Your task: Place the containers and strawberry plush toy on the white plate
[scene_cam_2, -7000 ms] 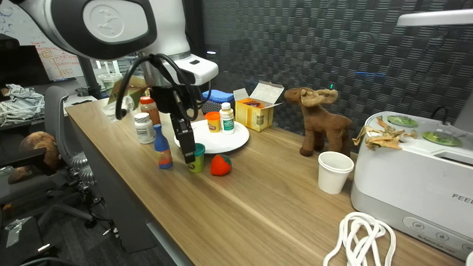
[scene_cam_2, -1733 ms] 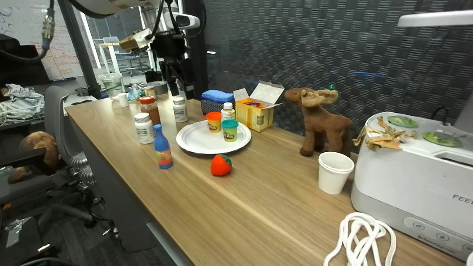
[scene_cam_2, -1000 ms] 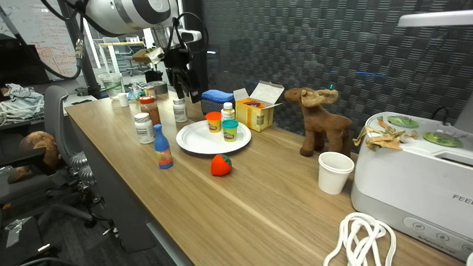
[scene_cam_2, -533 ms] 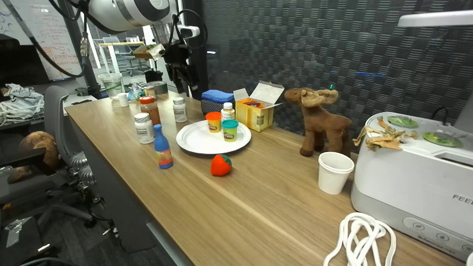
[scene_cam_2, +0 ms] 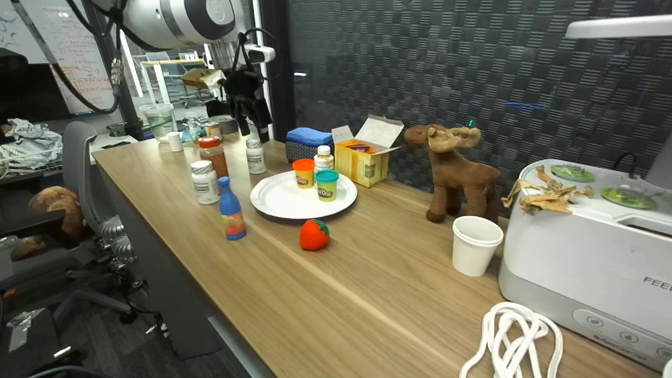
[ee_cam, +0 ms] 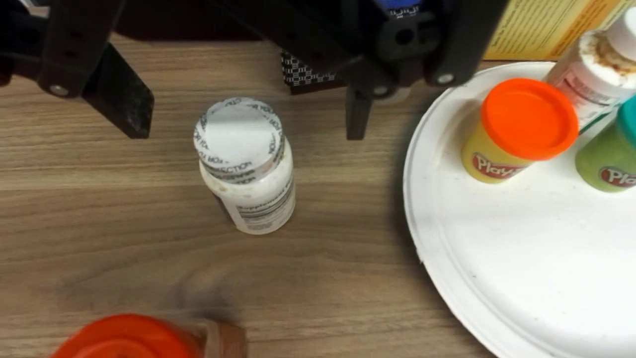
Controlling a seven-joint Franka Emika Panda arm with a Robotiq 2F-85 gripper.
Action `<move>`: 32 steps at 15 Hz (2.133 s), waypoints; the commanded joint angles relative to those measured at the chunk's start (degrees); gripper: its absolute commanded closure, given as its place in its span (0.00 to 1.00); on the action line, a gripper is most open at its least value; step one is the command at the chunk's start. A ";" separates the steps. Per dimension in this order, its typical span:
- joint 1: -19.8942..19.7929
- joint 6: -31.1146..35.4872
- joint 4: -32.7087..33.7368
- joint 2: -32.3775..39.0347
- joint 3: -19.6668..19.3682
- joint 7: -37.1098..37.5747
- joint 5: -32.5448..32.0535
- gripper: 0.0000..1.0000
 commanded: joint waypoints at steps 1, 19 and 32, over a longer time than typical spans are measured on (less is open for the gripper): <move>0.68 -2.84 2.90 1.45 -0.17 -0.79 1.23 0.00; 0.77 -2.97 5.08 -0.69 -1.71 0.90 0.13 0.81; -2.94 -5.13 -11.14 -17.80 -3.11 5.27 -6.15 0.81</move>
